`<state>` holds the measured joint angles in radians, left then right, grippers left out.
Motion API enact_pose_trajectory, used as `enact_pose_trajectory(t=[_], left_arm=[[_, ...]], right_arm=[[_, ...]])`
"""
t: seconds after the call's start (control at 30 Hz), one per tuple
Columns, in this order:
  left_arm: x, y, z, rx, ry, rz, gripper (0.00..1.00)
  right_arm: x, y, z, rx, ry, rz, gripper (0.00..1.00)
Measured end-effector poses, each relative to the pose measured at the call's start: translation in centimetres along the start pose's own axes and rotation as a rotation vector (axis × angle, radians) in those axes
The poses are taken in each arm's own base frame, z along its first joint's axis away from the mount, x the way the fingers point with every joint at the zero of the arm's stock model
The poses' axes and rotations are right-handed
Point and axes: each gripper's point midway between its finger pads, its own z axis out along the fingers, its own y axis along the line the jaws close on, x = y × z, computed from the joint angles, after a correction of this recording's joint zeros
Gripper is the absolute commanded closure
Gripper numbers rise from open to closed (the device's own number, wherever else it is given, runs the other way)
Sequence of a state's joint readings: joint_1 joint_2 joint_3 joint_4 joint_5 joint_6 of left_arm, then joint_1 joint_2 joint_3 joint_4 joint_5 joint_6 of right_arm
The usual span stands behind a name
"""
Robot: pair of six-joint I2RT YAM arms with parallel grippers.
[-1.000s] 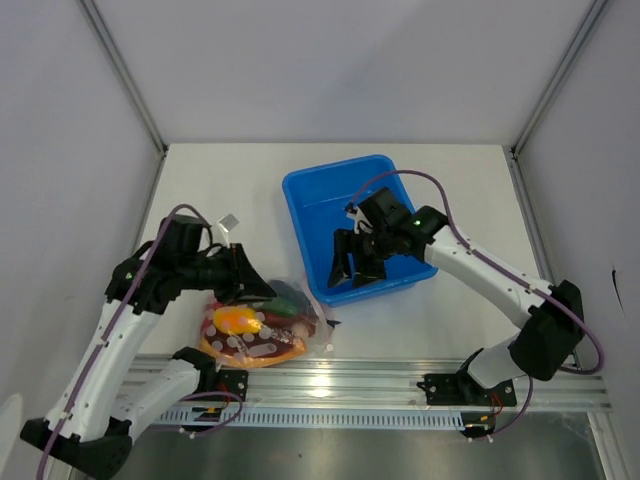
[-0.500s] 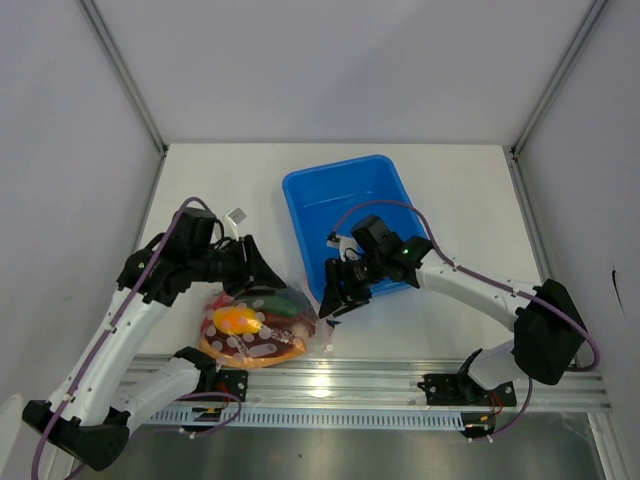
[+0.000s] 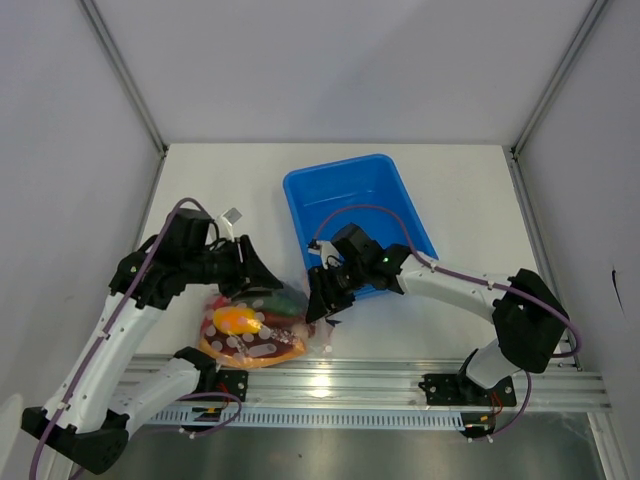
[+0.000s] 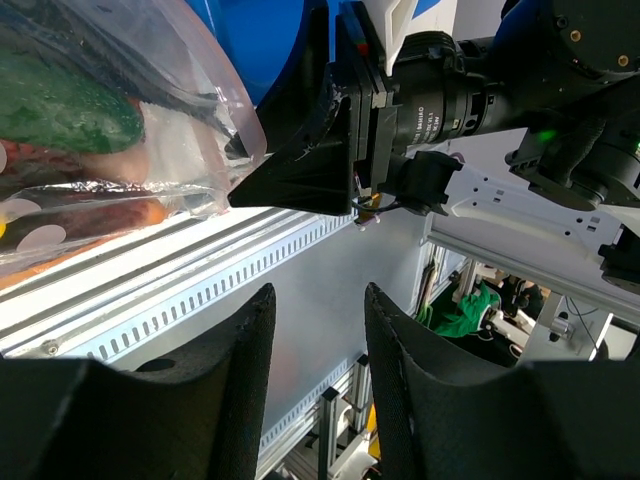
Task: Place the food in the zip-top bag and seal the zipper
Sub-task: Pick up the zipper food storage bag at the center of the board.
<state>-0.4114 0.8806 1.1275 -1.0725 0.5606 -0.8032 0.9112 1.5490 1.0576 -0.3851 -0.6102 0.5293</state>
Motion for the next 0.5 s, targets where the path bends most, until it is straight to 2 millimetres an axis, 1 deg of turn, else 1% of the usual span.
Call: enact_pose_trajectory(t=[0.03, 0.13, 0.17, 0.2, 0.3, 0.33, 0.43, 0.5], left_arm=[[0.0, 0.0, 0.0, 0.0, 0.0, 0.0, 0.56], [0.1, 0.1, 0.0, -0.004, 0.004, -0.003, 0.57], [0.1, 0.1, 0.0, -0.005, 0.004, -0.004, 0.58], [0.1, 0.1, 0.0, -0.006, 0.004, -0.006, 0.6], [-0.2, 0.1, -0.2, -0.013, 0.001, -0.013, 0.61], [-0.4, 0.0, -0.3, -0.014, -0.003, -0.011, 0.61], [-1.2, -0.1, -0.4, -0.022, -0.016, -0.014, 0.61], [-1.8, -0.2, -0.4, -0.029, -0.021, -0.018, 0.62]], right_arm=[[-0.1, 0.0, 0.1, 0.005, -0.004, -0.009, 0.53], [-0.2, -0.5, 0.3, 0.027, -0.017, -0.032, 0.7], [-0.1, -0.6, 0.3, 0.032, -0.018, -0.039, 0.78], [0.0, -0.7, 0.4, 0.034, -0.017, -0.042, 0.78], [0.1, -0.6, 0.6, 0.031, -0.015, -0.065, 0.91], [0.1, -0.4, 0.6, 0.029, -0.013, -0.077, 1.0], [-0.5, 0.5, 0.6, 0.022, -0.029, -0.11, 1.0], [-1.4, 1.6, 0.3, 0.013, -0.05, -0.137, 1.0]])
